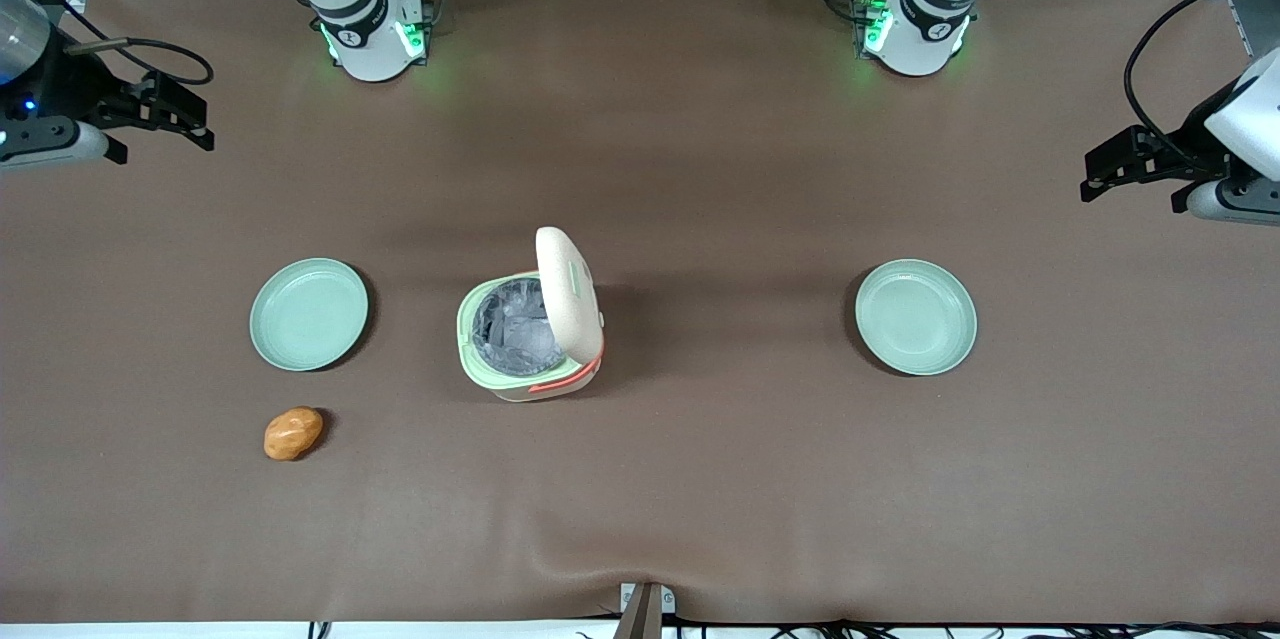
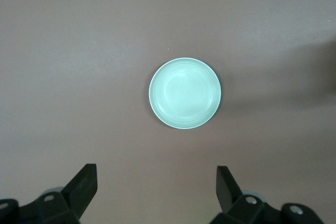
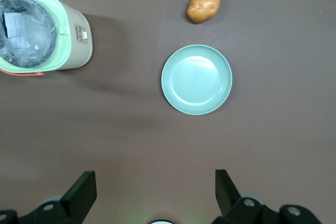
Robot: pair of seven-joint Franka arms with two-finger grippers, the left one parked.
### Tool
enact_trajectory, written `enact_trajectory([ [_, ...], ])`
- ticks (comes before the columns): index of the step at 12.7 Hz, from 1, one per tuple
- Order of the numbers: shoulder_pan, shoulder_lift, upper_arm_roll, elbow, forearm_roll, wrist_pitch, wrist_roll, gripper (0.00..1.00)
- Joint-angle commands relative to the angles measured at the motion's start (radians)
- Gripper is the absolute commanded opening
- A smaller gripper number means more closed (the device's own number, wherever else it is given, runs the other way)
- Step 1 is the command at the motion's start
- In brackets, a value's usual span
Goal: Press rice cooker button with right arm
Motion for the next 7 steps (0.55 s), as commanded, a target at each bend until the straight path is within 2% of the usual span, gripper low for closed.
enact_trajectory([
  [1, -0.003, -0.006, -0.014, 0.019, -0.013, -0.004, 0.0, 1.0],
  [7, -0.001, -0.003, -0.014, 0.042, -0.01, -0.012, -0.004, 1.0],
])
